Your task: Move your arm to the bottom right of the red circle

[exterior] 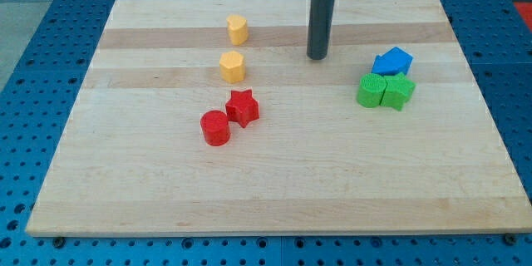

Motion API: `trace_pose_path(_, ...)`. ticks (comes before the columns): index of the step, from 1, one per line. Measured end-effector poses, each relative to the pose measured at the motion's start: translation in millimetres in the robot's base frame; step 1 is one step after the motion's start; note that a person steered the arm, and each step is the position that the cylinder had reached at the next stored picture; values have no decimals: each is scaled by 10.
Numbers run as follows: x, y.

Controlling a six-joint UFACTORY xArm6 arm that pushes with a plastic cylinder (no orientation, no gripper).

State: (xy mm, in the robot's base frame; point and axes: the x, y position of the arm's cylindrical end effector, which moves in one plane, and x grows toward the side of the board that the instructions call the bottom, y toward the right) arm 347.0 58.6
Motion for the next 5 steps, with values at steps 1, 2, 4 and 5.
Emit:
trace_pose_path(1, 399, -9)
trace_pose_path(2, 611, -7)
trace_pose_path(4, 1119, -88)
trace_pose_path(5, 1581, -284)
